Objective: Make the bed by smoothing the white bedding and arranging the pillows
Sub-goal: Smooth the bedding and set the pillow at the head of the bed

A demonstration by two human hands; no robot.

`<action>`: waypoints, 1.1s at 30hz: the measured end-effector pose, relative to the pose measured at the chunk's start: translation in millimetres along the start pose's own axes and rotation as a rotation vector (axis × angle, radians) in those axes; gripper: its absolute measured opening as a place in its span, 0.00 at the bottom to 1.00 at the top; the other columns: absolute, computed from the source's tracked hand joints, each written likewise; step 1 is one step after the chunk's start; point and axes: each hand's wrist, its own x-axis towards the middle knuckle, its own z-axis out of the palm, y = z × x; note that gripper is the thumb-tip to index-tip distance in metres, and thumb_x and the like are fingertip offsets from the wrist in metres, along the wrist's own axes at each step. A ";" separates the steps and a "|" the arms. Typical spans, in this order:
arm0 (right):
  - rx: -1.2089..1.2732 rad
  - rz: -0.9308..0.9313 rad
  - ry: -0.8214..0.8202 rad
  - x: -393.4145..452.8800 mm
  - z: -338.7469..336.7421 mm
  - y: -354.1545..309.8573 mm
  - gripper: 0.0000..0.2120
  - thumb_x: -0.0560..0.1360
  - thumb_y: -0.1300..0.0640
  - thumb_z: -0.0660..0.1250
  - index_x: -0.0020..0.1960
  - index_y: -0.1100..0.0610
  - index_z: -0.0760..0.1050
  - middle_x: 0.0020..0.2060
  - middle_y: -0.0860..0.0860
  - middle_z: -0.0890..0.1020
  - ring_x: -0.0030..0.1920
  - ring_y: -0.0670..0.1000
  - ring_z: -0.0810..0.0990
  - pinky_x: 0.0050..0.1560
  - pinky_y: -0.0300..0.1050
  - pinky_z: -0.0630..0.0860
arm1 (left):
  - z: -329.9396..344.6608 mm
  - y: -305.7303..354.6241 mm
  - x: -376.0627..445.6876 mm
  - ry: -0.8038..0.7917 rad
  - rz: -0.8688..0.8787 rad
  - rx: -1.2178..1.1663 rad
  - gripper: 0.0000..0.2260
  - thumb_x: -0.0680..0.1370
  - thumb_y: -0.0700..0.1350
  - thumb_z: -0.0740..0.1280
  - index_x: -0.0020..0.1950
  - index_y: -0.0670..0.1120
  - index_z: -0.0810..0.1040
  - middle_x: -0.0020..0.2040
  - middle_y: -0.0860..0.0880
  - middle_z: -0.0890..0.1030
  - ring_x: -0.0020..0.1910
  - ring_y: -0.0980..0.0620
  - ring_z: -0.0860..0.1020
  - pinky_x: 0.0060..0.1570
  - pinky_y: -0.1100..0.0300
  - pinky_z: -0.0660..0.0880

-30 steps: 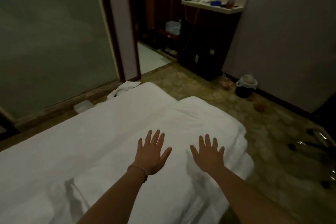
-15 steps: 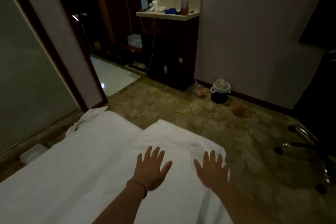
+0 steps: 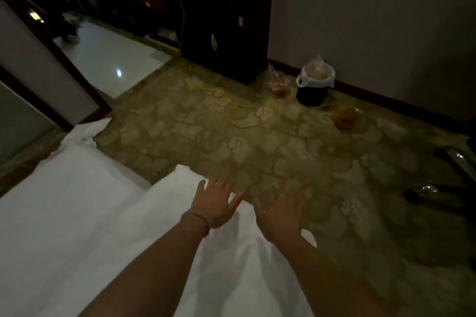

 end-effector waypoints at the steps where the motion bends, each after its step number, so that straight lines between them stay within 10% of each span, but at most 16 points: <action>1: 0.033 0.010 -0.022 7.5 9.9 4.5 0.39 0.78 0.35 0.40 0.67 0.58 0.76 0.65 0.61 0.77 0.65 0.65 0.74 0.68 0.67 0.62 | 10.9 1.0 15.8 -0.032 0.009 0.004 0.32 0.80 0.67 0.40 0.80 0.52 0.56 0.81 0.51 0.57 0.80 0.47 0.51 0.75 0.41 0.51; 6: 0.084 0.069 -0.164 34.7 58.7 28.0 0.39 0.79 0.33 0.36 0.80 0.57 0.53 0.79 0.58 0.56 0.78 0.61 0.52 0.76 0.61 0.44 | 53.3 -1.2 71.6 -0.197 0.081 0.067 0.26 0.83 0.61 0.46 0.77 0.51 0.63 0.78 0.49 0.63 0.78 0.48 0.57 0.75 0.42 0.50; 14: 0.383 0.163 -0.467 56.6 124.4 44.3 0.54 0.64 0.16 0.37 0.78 0.47 0.61 0.76 0.53 0.66 0.76 0.56 0.61 0.76 0.62 0.45 | 119.2 -22.8 118.9 -0.466 0.112 0.131 0.32 0.77 0.69 0.41 0.55 0.55 0.79 0.53 0.50 0.82 0.56 0.49 0.76 0.66 0.42 0.61; 20: 0.656 0.245 -0.706 59.4 142.0 42.5 0.58 0.58 0.13 0.50 0.79 0.46 0.59 0.77 0.50 0.64 0.75 0.53 0.63 0.75 0.50 0.54 | 150.0 -25.7 119.5 -0.595 0.093 0.128 0.34 0.77 0.73 0.42 0.75 0.59 0.67 0.76 0.49 0.69 0.75 0.46 0.63 0.74 0.44 0.52; 25: 0.832 0.240 -0.761 53.1 146.5 38.7 0.44 0.66 0.20 0.58 0.76 0.41 0.64 0.74 0.45 0.68 0.71 0.49 0.68 0.69 0.43 0.59 | 147.5 -19.7 105.4 -0.634 0.162 0.196 0.26 0.82 0.65 0.43 0.74 0.59 0.68 0.73 0.48 0.72 0.72 0.47 0.67 0.72 0.47 0.56; 29: 0.810 0.285 -0.703 44.7 143.4 31.9 0.55 0.59 0.17 0.61 0.77 0.47 0.63 0.72 0.47 0.70 0.69 0.51 0.71 0.71 0.49 0.64 | 145.3 -20.5 94.3 -0.465 0.141 0.234 0.30 0.81 0.67 0.43 0.48 0.52 0.80 0.49 0.49 0.83 0.55 0.49 0.78 0.66 0.47 0.64; 33: 0.730 0.273 -0.560 28.5 117.3 24.9 0.48 0.61 0.17 0.57 0.67 0.50 0.75 0.62 0.49 0.80 0.57 0.49 0.77 0.62 0.46 0.71 | 120.0 -16.1 77.1 -0.299 0.130 0.190 0.30 0.81 0.67 0.44 0.32 0.49 0.69 0.33 0.50 0.76 0.40 0.48 0.78 0.55 0.50 0.72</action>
